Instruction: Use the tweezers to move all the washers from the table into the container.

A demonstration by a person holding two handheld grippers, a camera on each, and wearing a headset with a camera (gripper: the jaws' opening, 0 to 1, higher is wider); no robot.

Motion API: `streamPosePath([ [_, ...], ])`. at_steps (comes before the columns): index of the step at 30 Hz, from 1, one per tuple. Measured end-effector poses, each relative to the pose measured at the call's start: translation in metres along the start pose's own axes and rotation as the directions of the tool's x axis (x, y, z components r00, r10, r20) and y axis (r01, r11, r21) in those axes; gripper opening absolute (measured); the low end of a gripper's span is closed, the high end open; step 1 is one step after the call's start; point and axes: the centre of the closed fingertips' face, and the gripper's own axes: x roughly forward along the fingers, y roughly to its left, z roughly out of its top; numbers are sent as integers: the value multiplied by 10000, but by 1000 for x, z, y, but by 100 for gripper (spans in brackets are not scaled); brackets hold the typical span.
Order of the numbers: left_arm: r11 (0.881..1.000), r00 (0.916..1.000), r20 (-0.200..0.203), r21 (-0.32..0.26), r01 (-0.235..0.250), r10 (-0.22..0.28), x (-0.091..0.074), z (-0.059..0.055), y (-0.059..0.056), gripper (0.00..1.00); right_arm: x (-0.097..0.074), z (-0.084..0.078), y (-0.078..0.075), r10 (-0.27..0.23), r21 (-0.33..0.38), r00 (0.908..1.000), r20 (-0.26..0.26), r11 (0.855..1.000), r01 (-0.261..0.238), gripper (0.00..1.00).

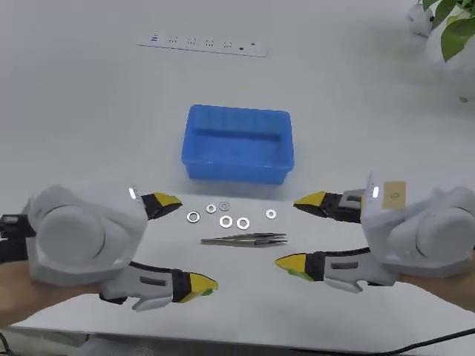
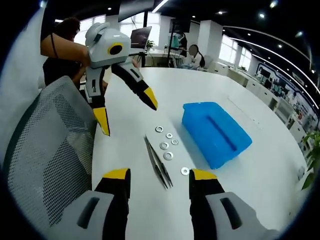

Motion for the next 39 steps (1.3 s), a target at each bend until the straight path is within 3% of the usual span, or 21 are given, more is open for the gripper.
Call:
streamPosePath([
  [8,9987,9977,-483,113,491,-485,21,-7,7,57,23,-10,-4,567,-345,9972,-478,9977,-584,42],
  [11,9970,9948,-686,130,763,-752,29,-11,7,52,33,-18,-3,1031,-255,9899,-970,9940,-1060,36],
  [14,9941,9901,-927,152,1075,-1057,34,-15,4,49,40,-19,-1,1309,-394,9847,-1148,9899,-1362,32],
  [16,9927,9881,-952,-177,1194,-1206,35,-16,2,45,43,-19,-1,1445,-452,9823,-1196,9875,-1508,31],
  [19,9934,9889,-956,57,1145,-1134,38,-16,4,42,47,-16,-1,1579,-415,9806,-1160,9857,-1636,28],
  [23,9893,9817,-1258,86,1453,-1431,42,-22,1,35,53,-16,1,1916,-750,9712,-1417,9762,-2036,23],
  [27,9861,9786,-1506,670,1519,-1405,45,-23,2,34,54,-19,4,2158,-1115,9611,-1723,9652,-2366,18],
  [28,9871,9771,-1613,580,1495,-1385,45,-24,3,33,54,-22,5,2235,-1197,9567,-1866,9614,-2479,16],
  [31,9821,9737,-1769,958,1624,-1438,47,-23,3,27,54,-21,4,2213,-1468,9548,-1985,9565,-2522,13],
  [36,9674,9650,-2138,1681,1892,-1515,48,-24,0,27,54,-22,2,2205,-1996,9494,-2235,9431,-2660,12],
  [39,9654,9625,-2157,1649,2022,-1647,48,-24,-3,23,54,-22,3,2191,-2164,9476,-2325,9382,-2700,11],
])
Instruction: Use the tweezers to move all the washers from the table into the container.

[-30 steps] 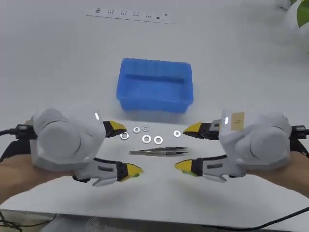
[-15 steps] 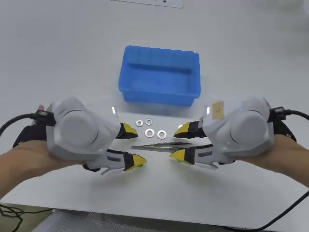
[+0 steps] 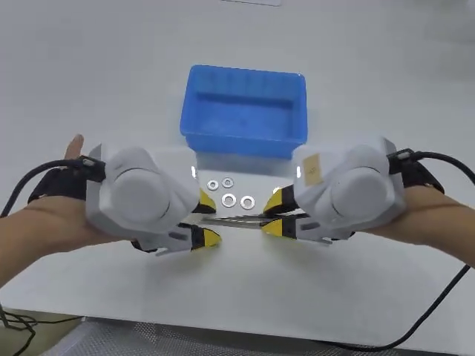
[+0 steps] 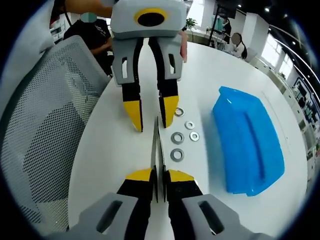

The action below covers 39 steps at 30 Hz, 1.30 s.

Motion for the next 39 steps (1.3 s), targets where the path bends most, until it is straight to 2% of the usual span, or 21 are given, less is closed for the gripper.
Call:
streamPosePath([
  [4,9999,9999,36,38,-131,131,1,0,3,16,1,1,0,-55,-66,9999,-85,10000,55,9],
  [6,9995,9995,93,33,-313,313,4,3,8,7,1,2,0,-72,-48,9999,-88,10000,71,8],
  [9,9996,9996,-37,63,-287,287,8,8,9,7,1,2,0,-146,161,9999,-72,9998,147,7],
  [14,9984,9995,-140,490,-273,280,6,6,8,8,0,3,4,-300,87,9995,-99,9995,301,7],
  [15,9980,9994,-161,568,-291,301,5,6,7,9,1,4,5,-269,115,9996,-52,9996,270,7],
  [16,9981,9993,-192,541,-305,316,5,6,6,10,0,10,7,-200,267,9996,220,9995,194,7],
  [20,9984,9990,-263,444,-358,370,2,2,5,9,-8,21,7,-439,220,9977,522,9988,428,7],
  [25,9938,9985,-378,1055,-360,401,1,1,3,7,-10,24,8,-549,105,9964,644,9985,543,7],
  [31,9971,9995,-218,732,-212,228,-9,2,-3,6,-10,26,13,-554,-448,9949,838,9972,593,7],
  [33,9943,9993,70,994,-374,369,-15,9,-2,6,-9,22,12,-737,-535,9942,787,9955,781,7],
  [35,9968,9985,427,703,-382,352,-23,19,-2,6,-8,19,9,-900,-608,9932,735,9937,945,7],
  [39,9953,9952,882,824,-503,430,-35,41,-1,6,-12,21,4,-1274,-401,9850,1162,9903,1328,7],
])
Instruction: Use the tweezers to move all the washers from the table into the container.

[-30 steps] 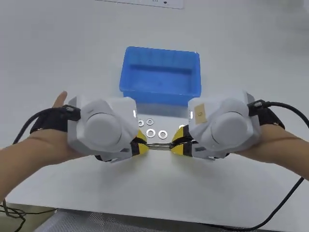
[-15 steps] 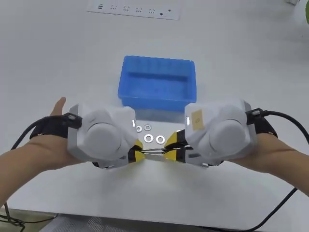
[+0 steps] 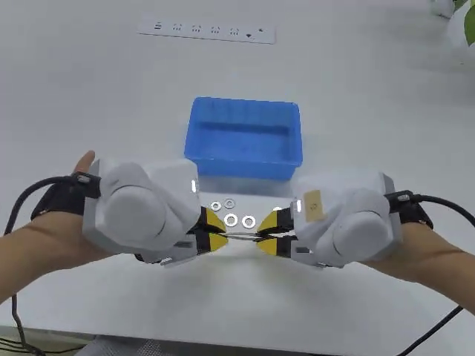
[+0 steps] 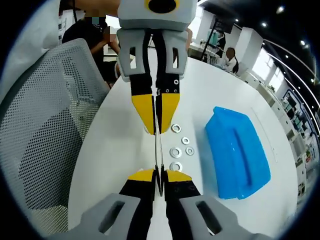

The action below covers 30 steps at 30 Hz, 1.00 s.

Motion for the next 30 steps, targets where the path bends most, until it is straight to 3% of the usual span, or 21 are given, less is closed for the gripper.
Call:
streamPosePath([
  [3,9999,9997,240,106,20,-23,-6,15,0,6,-2,5,-1,-214,-21,9986,476,9998,216,7],
  [6,9998,9993,371,207,-16,8,-8,24,1,6,-3,11,-4,-458,520,9927,1116,9978,401,7],
  [8,10000,9988,490,29,74,-75,-6,27,0,5,-3,11,-5,-535,695,9903,1283,9966,448,7],
  [14,9997,9981,590,151,-166,157,-2,29,7,6,-5,8,-8,-625,1088,9859,1555,9930,458,7],
  [30,9997,9944,1028,-1,-249,248,2,40,7,8,-8,7,-8,-603,1280,9795,1923,9911,359,7],
])
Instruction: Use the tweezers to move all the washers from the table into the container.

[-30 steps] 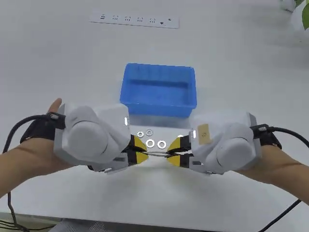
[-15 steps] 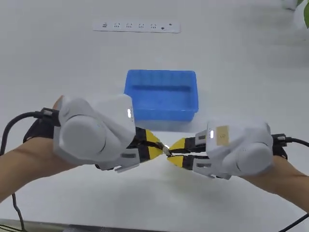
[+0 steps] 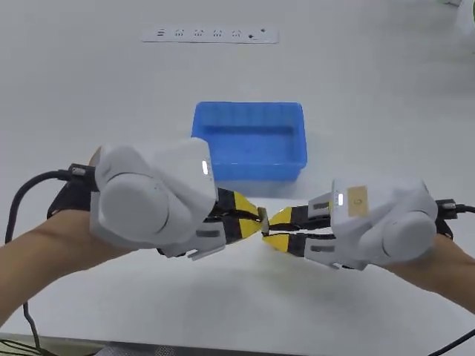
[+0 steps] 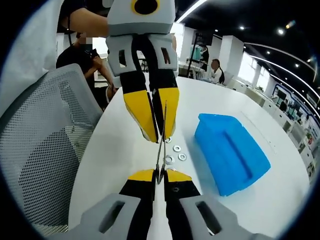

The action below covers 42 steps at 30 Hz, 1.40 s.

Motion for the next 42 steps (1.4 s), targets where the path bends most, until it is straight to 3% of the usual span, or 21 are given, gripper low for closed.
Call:
streamPosePath([
  [3,10000,9997,242,-34,-41,42,-1,6,1,14,1,0,1,33,-70,10000,-5,10000,-33,7],
  [9,9997,9997,163,146,174,-176,1,5,-4,9,2,2,3,90,-49,10000,14,9999,-90,7],
  [13,9985,9979,399,-200,518,-510,0,12,-11,8,2,4,7,247,-60,9996,107,9997,-246,7],
  [15,9987,9980,390,-60,505,-502,0,13,-12,8,3,6,10,309,-115,9994,124,9995,-307,7],
  [28,9989,9983,356,-102,467,-463,-2,9,-14,7,7,6,10,385,-266,9989,-261,9989,-392,11],
  [33,9987,9979,420,-121,490,-485,0,11,-14,7,8,12,13,567,-478,9983,-108,9972,-572,16],
  [37,9984,9976,387,-15,569,-568,1,11,-14,7,12,7,7,432,-1078,9979,-487,9930,-483,10],
  [38,9985,9979,369,32,540,-541,1,11,-14,7,13,9,9,690,-724,9970,-361,9948,-715,9],
  [40,9990,9991,259,293,342,-350,-1,10,-10,7,12,8,8,659,-745,9972,-341,9949,-683,9],
  [42,9987,9985,270,215,472,-478,-2,11,-13,7,13,8,9,782,-610,9964,-316,9949,-800,8],
])
